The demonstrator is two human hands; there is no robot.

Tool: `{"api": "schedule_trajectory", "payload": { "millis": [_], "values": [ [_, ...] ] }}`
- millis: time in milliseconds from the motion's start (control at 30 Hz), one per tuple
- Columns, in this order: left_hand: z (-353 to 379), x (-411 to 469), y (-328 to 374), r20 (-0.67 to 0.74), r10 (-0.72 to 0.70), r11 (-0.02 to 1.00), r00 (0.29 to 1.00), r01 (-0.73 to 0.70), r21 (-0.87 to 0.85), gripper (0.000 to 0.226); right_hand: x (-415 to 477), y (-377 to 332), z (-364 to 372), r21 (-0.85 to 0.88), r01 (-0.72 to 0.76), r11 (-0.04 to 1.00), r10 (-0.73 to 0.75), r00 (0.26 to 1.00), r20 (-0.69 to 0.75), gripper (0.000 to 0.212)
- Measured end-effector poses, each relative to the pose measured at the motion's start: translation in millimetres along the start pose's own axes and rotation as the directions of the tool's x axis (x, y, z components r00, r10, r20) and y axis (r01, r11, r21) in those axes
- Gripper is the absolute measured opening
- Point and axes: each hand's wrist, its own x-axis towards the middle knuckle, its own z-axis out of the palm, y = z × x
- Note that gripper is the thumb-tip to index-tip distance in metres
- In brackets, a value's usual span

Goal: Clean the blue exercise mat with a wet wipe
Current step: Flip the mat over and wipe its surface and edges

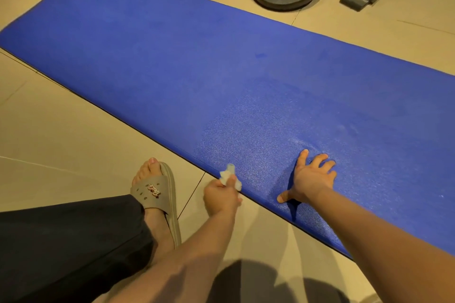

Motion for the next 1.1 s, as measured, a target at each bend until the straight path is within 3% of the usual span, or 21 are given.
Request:
{"api": "schedule_trajectory", "payload": {
  "millis": [100, 167, 267, 367, 467, 533, 667, 800, 933, 1100],
  "values": [
    [25, -48, -33, 0.237, -0.069, 0.997, 0.969, 0.060, 0.042, 0.033, 1, 0, 0, 0.003, 0.001, 1.000, -0.001, 1.000, 0.010, 0.164],
    [36, -72, -42, 0.310, -0.149, 0.988, 0.939, 0.150, 0.020, 0.036, 1, 0, 1, 0.011, 0.002, 1.000, -0.002, 1.000, 0.007, 0.164],
    [35, -60, -32, 0.161, -0.126, 0.992, 0.979, 0.123, 0.025, 0.036, 2, 1, 2, 0.011, 0.003, 1.000, -0.003, 1.000, 0.007, 0.163],
    [16, -14, 6, -0.059, -0.112, 0.990, 0.992, 0.106, -0.091, 0.028, 2, 3, 4, 0.011, 0.014, 1.000, -0.014, 1.000, -0.004, 0.163],
    [1, 14, 20, -0.116, -0.095, 0.991, 0.989, 0.083, -0.108, 0.027, 1, 3, 4, 0.004, 0.022, 1.000, -0.022, 1.000, -0.001, 0.164],
    [7, 3, 8, -0.039, -0.108, 0.988, 0.993, 0.103, -0.117, 0.029, 0, 2, 0, -0.016, 0.027, 1.000, -0.027, 0.999, 0.018, 0.164],
    [22, -30, -1, 0.168, -0.268, 0.955, 0.949, 0.284, -0.082, 0.023, -5, 13, -14, -0.057, 0.070, 0.996, -0.063, 0.992, 0.106, 0.164],
    [9, -26, 20, 0.221, -0.307, 0.951, 0.926, 0.308, 0.032, 0.031, -10, 26, -28, -0.013, 0.150, 0.989, -0.143, 0.966, 0.216, 0.159],
    [17, -17, 11, 0.209, -0.303, 0.952, 0.930, 0.307, 0.014, 0.042, -15, 26, -9, 0.001, 0.154, 0.988, -0.152, 0.977, 0.148, 0.155],
    [-2, 18, 9, 0.380, -0.379, 0.917, 0.844, 0.399, 0.028, 0.031, -7, 29, -5, 0.088, 0.130, 0.988, -0.140, 0.983, 0.120, 0.150]
  ]
}}
